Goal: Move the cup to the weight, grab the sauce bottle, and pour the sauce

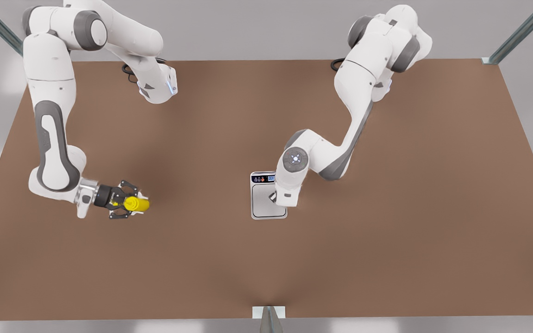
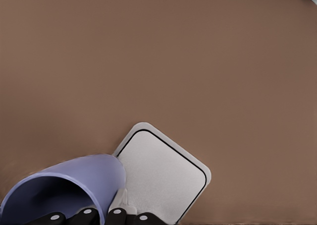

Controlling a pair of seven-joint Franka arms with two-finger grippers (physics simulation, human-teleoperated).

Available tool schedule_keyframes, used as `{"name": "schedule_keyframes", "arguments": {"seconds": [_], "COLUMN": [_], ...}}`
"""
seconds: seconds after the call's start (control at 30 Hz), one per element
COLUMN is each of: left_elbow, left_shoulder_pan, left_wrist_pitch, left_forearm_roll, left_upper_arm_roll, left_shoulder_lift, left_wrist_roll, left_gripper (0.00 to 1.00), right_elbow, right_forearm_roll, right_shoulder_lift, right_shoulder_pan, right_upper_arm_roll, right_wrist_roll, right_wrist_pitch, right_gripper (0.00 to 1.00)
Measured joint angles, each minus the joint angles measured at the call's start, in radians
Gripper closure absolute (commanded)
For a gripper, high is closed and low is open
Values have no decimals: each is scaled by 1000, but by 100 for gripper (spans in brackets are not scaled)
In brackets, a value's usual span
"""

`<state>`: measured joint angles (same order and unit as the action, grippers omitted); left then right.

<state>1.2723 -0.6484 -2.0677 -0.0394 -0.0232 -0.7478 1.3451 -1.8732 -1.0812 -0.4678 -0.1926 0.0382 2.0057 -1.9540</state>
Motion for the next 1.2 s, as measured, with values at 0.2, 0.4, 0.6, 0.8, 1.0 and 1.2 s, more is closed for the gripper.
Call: {"name": "schedule_keyframes", "arguments": {"seconds": [0.2,0.4,0.6,0.8,1.0,1.2], "left_elbow": [-88,-115,-151,-151,-150,22], "left_shoulder_pan": [-84,-83,-83,-81,-63,56], "left_wrist_pitch": [-7,-15,-17,24,85,352], "left_forearm_roll": [-12,-4,-5,-5,-7,-142], "left_upper_arm_roll": [-1,3,7,9,39,447], "left_shoulder_lift": [-93,-112,-137,-102,-38,194], "left_wrist_roll": [89,97,118,113,57,-780], "left_gripper": [79,58,46,45,48,47], "right_elbow": [140,145,146,140,137,145], "right_forearm_roll": [294,624,984,1216,1228,1428], "right_shoulder_lift": [45,100,124,145,158,154], "right_shoulder_pan": [102,274,462,560,572,681], "right_upper_arm_roll": [-1,1,8,5,5,4], "right_wrist_roll": [-359,-688,-1128,-1374,-1375,-1377], "right_wrist_pitch": [-99,-279,-347,-368,-365,-359], "right_gripper": [41,41,41,41,41,41]}}
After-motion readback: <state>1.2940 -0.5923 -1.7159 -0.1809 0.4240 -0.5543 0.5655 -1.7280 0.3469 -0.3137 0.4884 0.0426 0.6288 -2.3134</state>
